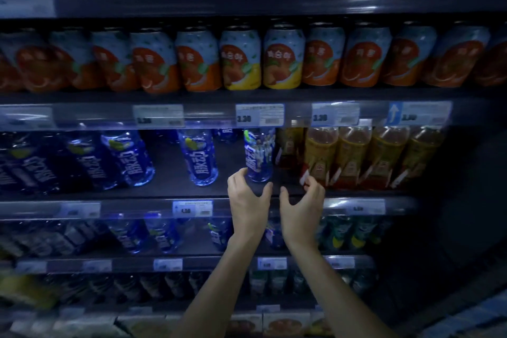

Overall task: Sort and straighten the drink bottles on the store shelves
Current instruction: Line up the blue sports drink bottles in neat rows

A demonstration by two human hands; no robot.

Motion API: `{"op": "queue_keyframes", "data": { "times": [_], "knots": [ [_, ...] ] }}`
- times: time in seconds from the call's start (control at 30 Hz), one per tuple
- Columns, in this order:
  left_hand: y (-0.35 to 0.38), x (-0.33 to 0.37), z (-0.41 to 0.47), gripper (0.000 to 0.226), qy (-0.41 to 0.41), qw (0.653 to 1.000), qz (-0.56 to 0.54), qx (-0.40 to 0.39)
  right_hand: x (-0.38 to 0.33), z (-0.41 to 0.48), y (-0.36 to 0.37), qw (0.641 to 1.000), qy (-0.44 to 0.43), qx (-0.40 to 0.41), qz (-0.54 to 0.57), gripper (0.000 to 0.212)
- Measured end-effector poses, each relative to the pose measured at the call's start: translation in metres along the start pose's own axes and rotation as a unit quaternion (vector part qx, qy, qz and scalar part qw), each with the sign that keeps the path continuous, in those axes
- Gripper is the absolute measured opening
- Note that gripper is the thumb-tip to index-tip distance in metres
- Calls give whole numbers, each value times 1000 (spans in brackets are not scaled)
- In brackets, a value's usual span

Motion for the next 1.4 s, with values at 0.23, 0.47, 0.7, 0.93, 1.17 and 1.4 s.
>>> {"op": "queue_keyframes", "data": {
  "times": [0.23, 0.47, 0.7, 0.93, 1.17, 1.4],
  "knots": [
    [-94, -37, 26, 52, -7, 998, 19, 53, -61, -49, 61, 997, -50, -41, 35, 47],
    [-194, -77, 60, 43, -11, 993, 20, 119, -129, -101, 134, 989, -74, -103, 82, 46],
    [-262, -114, 111, 60, -37, 982, 45, 178, -184, -122, 198, 979, -107, -161, 71, 55],
    [-284, -145, 152, 77, -86, 984, 32, 151, -215, -115, 251, 972, -76, -206, 84, 71],
    [-294, -155, 163, 65, -62, 989, 39, 132, -211, -108, 267, 969, -43, -208, 127, 58],
    [-300, -156, 163, 78, -101, 986, 40, 124, -202, -106, 272, 960, 12, -230, 161, 58]
  ]
}}
Point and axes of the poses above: each hand's wrist, its own z-axis towards the middle knuckle, its own y-axis out of the palm, x = y × z, the point moved 7 cm from there along z, towards the middle knuckle, and after that the axes turned 7 degrees about -z, right-handed, at the moved point
